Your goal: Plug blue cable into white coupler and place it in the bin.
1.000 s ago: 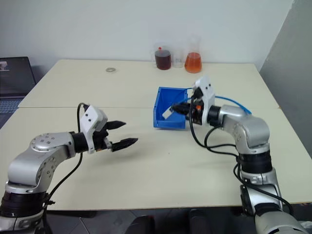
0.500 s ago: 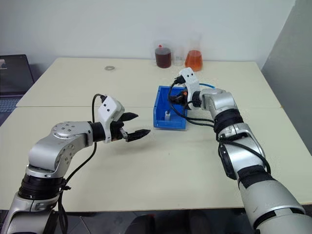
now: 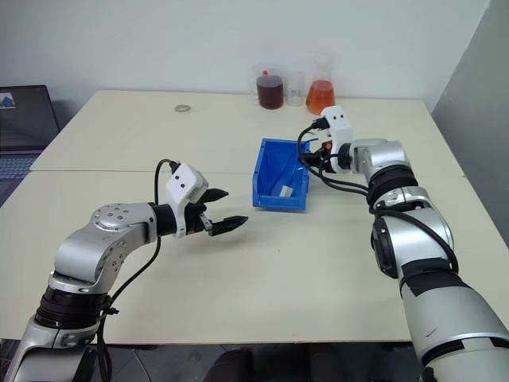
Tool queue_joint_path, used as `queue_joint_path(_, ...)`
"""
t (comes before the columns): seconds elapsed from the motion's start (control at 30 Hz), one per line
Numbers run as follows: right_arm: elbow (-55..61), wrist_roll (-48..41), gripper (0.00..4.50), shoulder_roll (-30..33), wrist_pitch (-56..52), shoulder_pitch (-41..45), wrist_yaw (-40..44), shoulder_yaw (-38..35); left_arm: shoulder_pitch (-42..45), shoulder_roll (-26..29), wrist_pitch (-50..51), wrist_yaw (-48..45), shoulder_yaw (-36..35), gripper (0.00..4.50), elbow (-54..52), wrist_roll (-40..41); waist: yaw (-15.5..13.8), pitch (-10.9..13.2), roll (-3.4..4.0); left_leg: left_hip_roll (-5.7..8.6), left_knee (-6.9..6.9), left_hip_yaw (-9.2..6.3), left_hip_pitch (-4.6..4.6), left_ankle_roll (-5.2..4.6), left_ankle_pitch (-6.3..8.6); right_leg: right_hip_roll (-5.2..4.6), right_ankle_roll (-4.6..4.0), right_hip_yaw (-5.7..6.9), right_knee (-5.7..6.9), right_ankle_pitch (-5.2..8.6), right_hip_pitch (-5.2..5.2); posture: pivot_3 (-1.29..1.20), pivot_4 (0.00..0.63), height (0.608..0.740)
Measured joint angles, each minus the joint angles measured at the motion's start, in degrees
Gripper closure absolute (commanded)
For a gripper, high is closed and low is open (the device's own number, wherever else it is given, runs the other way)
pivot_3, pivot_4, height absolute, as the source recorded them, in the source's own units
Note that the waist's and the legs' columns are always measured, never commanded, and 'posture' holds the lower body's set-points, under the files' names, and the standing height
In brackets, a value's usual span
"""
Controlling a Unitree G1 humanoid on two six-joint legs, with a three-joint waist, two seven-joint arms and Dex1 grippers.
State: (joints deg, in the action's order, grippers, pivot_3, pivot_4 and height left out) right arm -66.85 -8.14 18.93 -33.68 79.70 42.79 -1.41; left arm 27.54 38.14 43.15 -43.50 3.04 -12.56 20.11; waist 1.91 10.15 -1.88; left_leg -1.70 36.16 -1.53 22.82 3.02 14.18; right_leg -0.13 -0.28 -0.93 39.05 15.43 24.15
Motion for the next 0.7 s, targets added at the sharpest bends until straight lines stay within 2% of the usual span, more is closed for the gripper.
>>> queue_joint_path(0.1, 10.2, -3.9, 1.35, 0.3, -8.2, -1.0, 1.5, -2.3, -0.6, 0.0, -1.9, 0.5, -0.4, 0.0, 0.0, -0.3, 0.3, 0.0, 0.02, -0.05, -0.02, -0.03, -0.01, 0.0, 0.0, 0.04, -0.01, 0.02, 0.03, 0.0, 0.03, 0.0, 0.15, 0.74)
queue_joint_path(0.17, 23.9, -7.2, 1.0, 1.7, -13.8, -5.2, 3.6, -2.5, -2.1, 0.1, -3.1, 0.7, -1.5, 0.0, 0.2, -0.4, 0.0, 0.0, 0.03, -0.08, -0.02, -0.08, 0.01, 0.0, 0.0, 0.04, -0.01, 0.11, 0.02, 0.01, 0.0, 0.0, 0.15, 0.74)
queue_joint_path(0.23, 37.9, -8.4, 0.63, 4.9, -16.2, -12.4, 4.2, -1.7, -2.8, 0.0, -3.2, 1.7, -2.6, 0.0, 1.4, -0.4, -0.5, 0.0, -0.04, -0.08, -0.01, -0.13, 0.09, -0.01, 0.01, 0.03, 0.0, 0.22, -0.06, 0.01, -0.03, 0.0, 0.15, 0.74)
queue_joint_path(0.33, 54.9, -8.0, 0.02, 9.5, -14.4, -27.8, 3.6, -1.2, -5.1, 0.9, -3.6, 2.9, -5.9, 0.0, 2.4, -0.6, -1.3, 0.0, -0.07, -0.03, 0.12, -0.11, 0.17, -0.02, 0.01, -0.06, 0.08, 0.22, -0.05, 0.05, -0.04, 0.0, 0.15, 0.74)
queue_joint_path(0.4, 60.9, -7.7, 0.02, 10.3, -11.9, -35.3, 2.6, -1.9, -6.2, 1.2, -3.9, 3.6, -7.5, 0.0, 2.5, -0.9, -1.2, 0.0, 0.08, 0.01, 0.27, 0.06, 0.18, -0.02, 0.01, -0.07, 0.28, 0.02, -0.02, -0.05, -0.03, 0.0, 0.15, 0.74)
queue_joint_path(0.43, 67.6, -8.8, 0.02, 10.6, -9.5, -40.8, 2.3, -3.9, -7.4, 1.4, -4.4, 3.6, -8.8, 0.0, 1.7, -0.6, -1.2, 0.0, 0.08, -0.01, 0.33, 0.06, 0.17, -0.03, 0.01, -0.08, 0.3, 0.0, -0.03, -0.06, -0.05, 0.0, 0.15, 0.74)
queue_joint_path(0.47, 70.0, -9.3, 0.02, 10.7, -8.5, -42.6, 2.4, -4.8, -8.3, 1.8, -4.7, 3.6, -9.6, 0.0, 1.6, -0.5, -1.0, 0.1, 0.09, -0.02, 0.41, 0.06, 0.15, -0.02, 0.01, -0.07, 0.31, 0.0, -0.01, -0.05, -0.09, 0.0, 0.15, 0.74)
queue_joint_path(0.6, 86.9, -13.8, 0.02, 15.4, -3.8, -58.2, 4.7, -13.4, -14.3, 4.2, -5.2, 2.2, -15.8, 0.0, 0.0, 1.4, -0.4, 0.1, 0.09, -0.04, 0.48, -0.02, 0.08, -0.03, 0.02, -0.02, 0.52, 0.08, -0.01, 0.05, -0.2, 0.0, 0.15, 0.74)
queue_joint_path(0.7, 90.6, -15.9, 0.02, 18.0, -3.2, -65.4, 6.1, -17.4, -15.8, 4.6, -6.7, 1.9, -19.6, 0.0, -0.1, 2.1, -0.4, 0.1, 0.09, -0.02, 0.62, -0.02, -0.06, -0.03, 0.02, 0.01, 0.56, 0.09, -0.04, 0.08, -0.37, 0.0, 0.15, 0.74)
